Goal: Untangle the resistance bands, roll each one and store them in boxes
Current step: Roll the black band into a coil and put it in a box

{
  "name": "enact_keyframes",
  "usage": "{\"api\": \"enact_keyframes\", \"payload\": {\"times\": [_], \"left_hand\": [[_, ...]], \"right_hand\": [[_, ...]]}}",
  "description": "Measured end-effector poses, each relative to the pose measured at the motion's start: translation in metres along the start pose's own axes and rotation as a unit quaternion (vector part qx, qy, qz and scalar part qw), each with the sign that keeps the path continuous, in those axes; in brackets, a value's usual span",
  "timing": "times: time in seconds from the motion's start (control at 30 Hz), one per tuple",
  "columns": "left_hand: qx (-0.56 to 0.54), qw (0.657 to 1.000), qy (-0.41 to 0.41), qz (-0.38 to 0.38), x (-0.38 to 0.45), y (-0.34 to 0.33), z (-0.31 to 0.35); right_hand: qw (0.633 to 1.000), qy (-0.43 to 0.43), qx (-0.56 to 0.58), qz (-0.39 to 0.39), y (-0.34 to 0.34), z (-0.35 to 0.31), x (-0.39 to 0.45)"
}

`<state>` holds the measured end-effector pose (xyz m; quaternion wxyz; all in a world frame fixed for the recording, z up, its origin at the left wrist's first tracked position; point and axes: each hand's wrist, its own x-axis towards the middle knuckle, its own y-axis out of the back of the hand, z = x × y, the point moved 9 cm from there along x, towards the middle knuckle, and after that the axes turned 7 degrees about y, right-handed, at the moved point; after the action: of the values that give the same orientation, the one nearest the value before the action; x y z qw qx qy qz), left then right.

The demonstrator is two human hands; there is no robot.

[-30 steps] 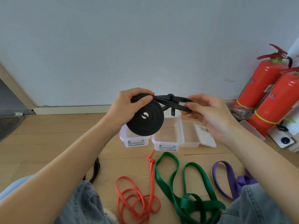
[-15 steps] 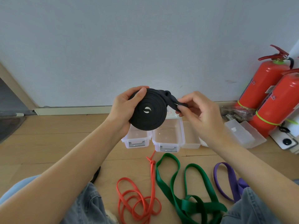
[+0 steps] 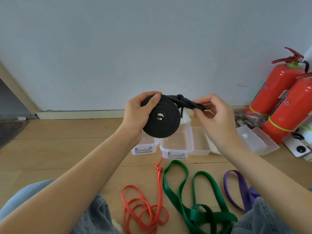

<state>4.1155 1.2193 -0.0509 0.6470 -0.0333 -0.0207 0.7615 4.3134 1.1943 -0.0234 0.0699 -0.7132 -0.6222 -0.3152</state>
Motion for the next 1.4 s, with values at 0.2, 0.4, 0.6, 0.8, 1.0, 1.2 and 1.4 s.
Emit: {"api": "enact_keyframes", "payload": {"times": [0.2,0.4,0.6,0.8,1.0,1.2,1.4], "left_hand": [[-0.038,0.998,0.028,0.032,0.001,0.005,-0.006],[-0.05,0.995,0.036,0.078,0.0,0.012,-0.013],[-0.066,0.991,0.05,0.103,0.001,0.01,-0.019],[-0.07,0.99,0.07,0.105,0.004,0.01,-0.022],[-0.08,0.989,0.08,0.097,0.005,0.01,-0.021],[-0.087,0.988,0.08,0.096,0.004,0.011,-0.019],[-0.078,0.991,0.063,0.087,0.002,0.006,-0.019]], "right_hand": [[0.999,0.017,-0.005,-0.032,-0.013,-0.006,-0.011],[0.997,-0.054,0.036,-0.044,-0.025,0.008,-0.017],[0.966,-0.184,0.179,0.007,-0.026,0.035,-0.022],[0.868,-0.27,0.416,0.001,-0.04,0.048,-0.021],[0.81,-0.279,0.516,-0.018,-0.046,0.046,-0.017],[0.806,-0.273,0.519,-0.077,-0.05,0.044,-0.016],[0.842,-0.27,0.465,-0.035,-0.048,0.047,-0.014]]}}
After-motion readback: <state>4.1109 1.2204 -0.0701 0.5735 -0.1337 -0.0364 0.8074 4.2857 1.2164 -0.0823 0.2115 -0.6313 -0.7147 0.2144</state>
